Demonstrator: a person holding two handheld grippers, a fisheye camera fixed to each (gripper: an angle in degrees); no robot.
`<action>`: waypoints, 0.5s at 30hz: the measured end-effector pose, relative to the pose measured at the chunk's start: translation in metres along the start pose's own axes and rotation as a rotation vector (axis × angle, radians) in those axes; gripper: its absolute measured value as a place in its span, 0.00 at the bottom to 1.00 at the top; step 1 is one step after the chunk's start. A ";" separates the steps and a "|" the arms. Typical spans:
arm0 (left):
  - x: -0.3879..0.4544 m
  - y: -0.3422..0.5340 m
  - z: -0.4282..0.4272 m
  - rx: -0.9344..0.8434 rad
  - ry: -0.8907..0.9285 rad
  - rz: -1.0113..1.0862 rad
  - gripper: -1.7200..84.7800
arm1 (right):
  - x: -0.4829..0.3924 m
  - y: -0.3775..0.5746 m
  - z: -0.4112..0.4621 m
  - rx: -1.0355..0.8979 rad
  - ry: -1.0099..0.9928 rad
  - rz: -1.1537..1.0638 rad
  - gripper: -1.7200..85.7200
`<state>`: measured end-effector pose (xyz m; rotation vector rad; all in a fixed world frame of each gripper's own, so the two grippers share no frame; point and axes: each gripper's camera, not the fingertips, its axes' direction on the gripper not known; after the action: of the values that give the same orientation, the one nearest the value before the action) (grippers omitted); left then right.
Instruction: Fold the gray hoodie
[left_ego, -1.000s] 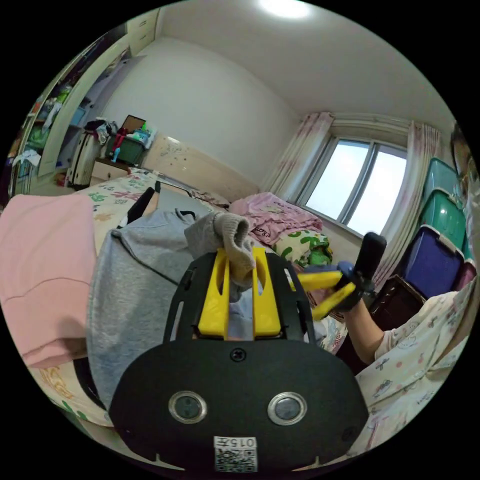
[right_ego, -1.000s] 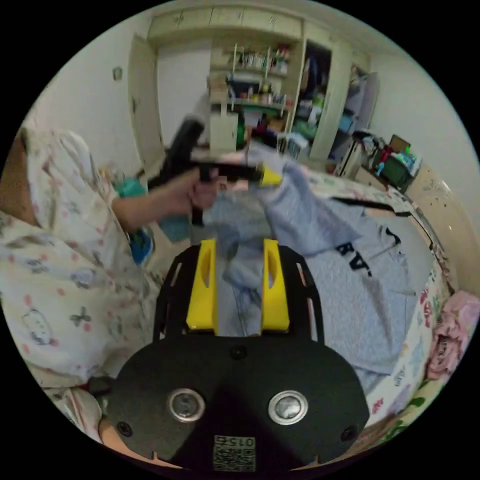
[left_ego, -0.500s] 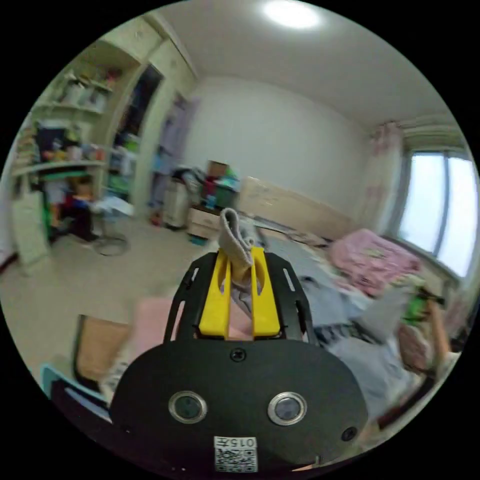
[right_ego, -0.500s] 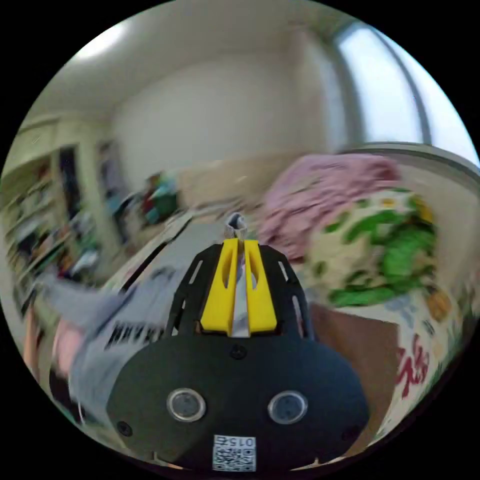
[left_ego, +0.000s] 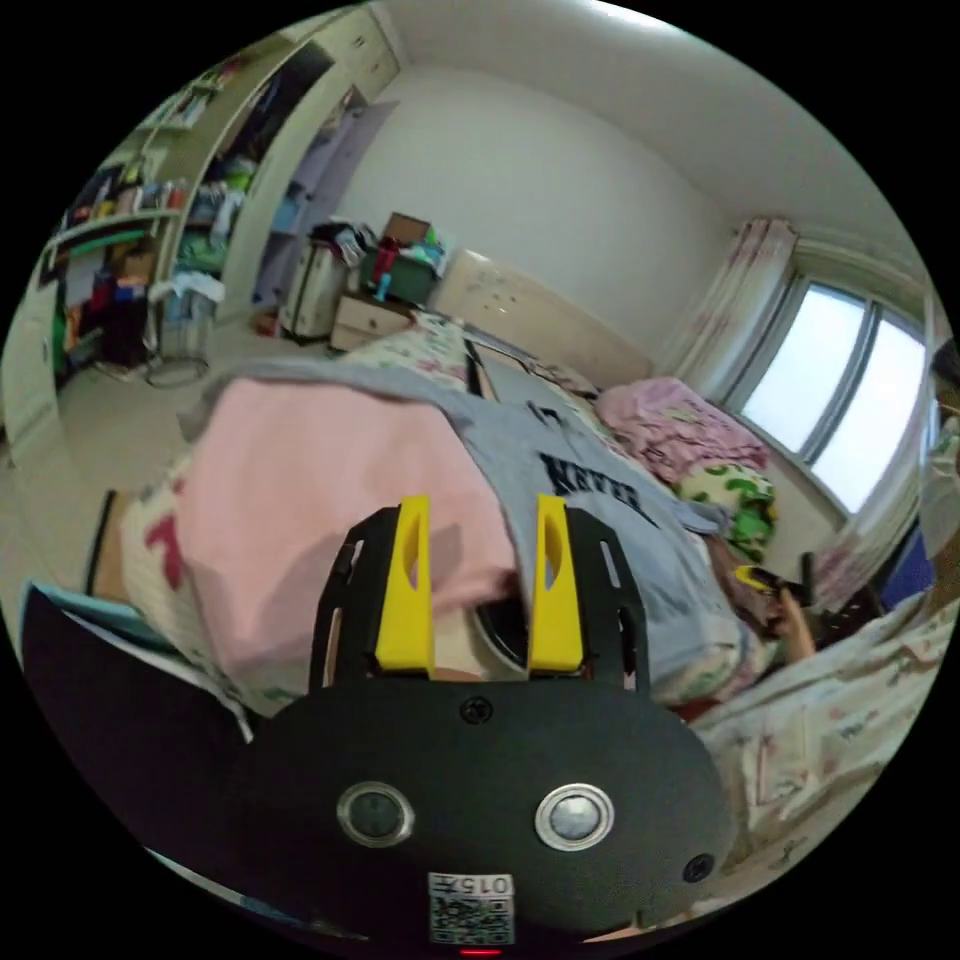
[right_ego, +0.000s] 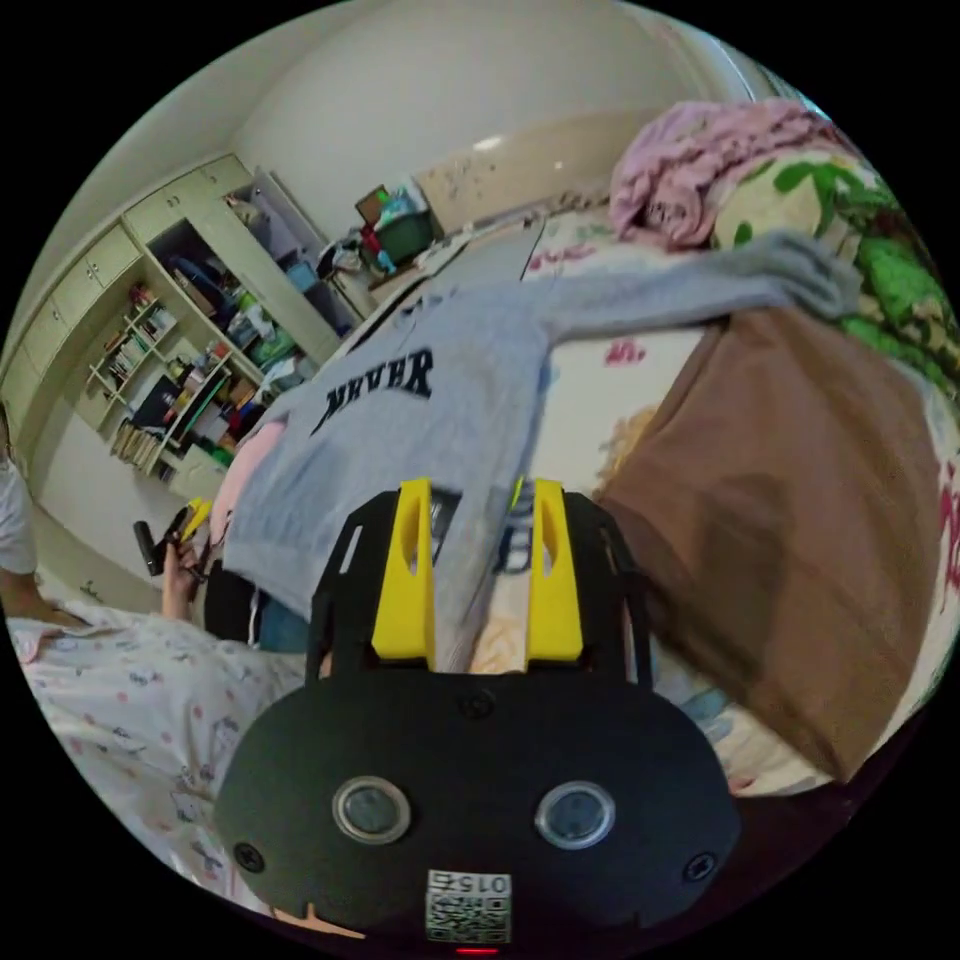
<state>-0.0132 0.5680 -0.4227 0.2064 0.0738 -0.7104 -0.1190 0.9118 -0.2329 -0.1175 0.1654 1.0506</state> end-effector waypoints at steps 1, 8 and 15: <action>0.001 0.008 0.004 -0.020 0.004 -0.009 0.20 | -0.005 0.012 0.006 -0.005 -0.009 0.019 0.19; 0.010 0.031 0.041 -0.141 0.003 0.038 0.16 | -0.022 0.021 0.019 -0.075 0.052 0.040 0.15; 0.020 0.016 -0.023 -0.068 -0.094 0.098 0.01 | -0.038 0.008 -0.009 -0.042 0.111 -0.058 0.08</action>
<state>0.0123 0.5721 -0.4450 0.1104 -0.0019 -0.6180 -0.1450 0.8821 -0.2349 -0.2174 0.2387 0.9905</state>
